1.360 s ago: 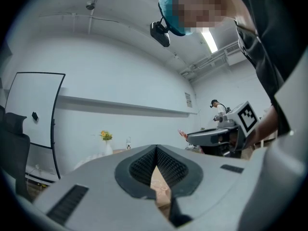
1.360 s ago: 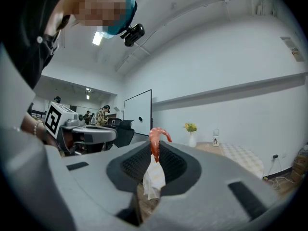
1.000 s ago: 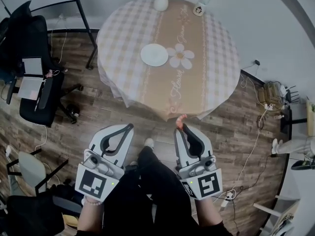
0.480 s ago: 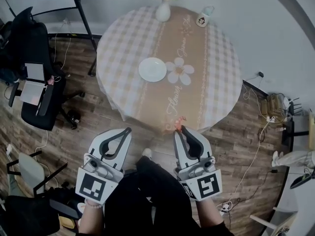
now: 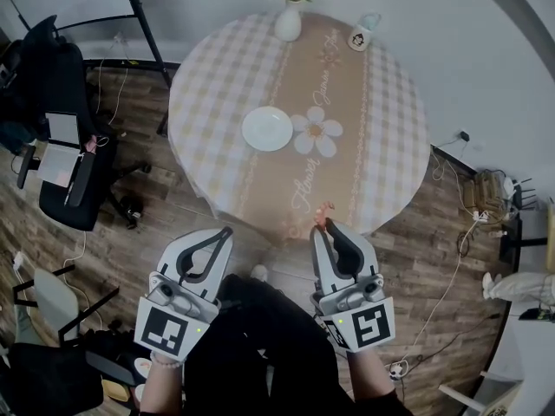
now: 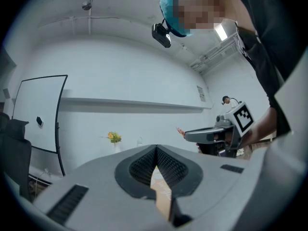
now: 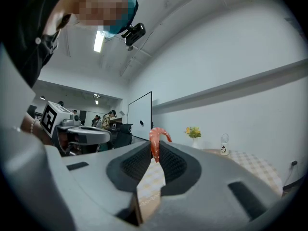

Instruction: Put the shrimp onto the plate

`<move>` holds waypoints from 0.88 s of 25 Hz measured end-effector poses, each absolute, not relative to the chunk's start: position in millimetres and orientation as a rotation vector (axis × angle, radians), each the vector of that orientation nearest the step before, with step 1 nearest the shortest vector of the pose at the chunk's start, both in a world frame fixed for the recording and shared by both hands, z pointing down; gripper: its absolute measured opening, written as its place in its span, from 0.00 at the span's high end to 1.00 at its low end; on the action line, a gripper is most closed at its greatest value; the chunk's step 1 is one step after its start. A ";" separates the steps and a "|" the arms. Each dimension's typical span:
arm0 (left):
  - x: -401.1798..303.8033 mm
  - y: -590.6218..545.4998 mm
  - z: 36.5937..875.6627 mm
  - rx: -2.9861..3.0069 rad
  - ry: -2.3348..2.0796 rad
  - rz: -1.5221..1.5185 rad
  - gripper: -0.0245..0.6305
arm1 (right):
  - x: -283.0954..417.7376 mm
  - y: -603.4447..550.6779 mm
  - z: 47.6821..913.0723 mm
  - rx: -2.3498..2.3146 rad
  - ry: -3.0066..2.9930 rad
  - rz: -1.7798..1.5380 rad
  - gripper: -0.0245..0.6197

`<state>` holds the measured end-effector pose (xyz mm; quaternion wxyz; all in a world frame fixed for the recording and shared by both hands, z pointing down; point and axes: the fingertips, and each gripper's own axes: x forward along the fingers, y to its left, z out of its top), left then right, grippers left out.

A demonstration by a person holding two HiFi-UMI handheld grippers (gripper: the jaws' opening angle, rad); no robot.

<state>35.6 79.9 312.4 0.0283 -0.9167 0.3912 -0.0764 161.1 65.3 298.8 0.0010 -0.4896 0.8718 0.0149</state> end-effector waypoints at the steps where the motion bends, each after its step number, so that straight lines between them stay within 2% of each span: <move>1: 35.8 79.1 312.2 -2.828 1.211 -0.237 0.96 | 161.2 63.9 298.7 -1.534 2.737 0.046 0.90; 22: 27.6 4.8 306.5 -2.879 1.035 -0.209 0.96 | 142.2 10.8 293.8 -1.678 2.689 0.094 0.90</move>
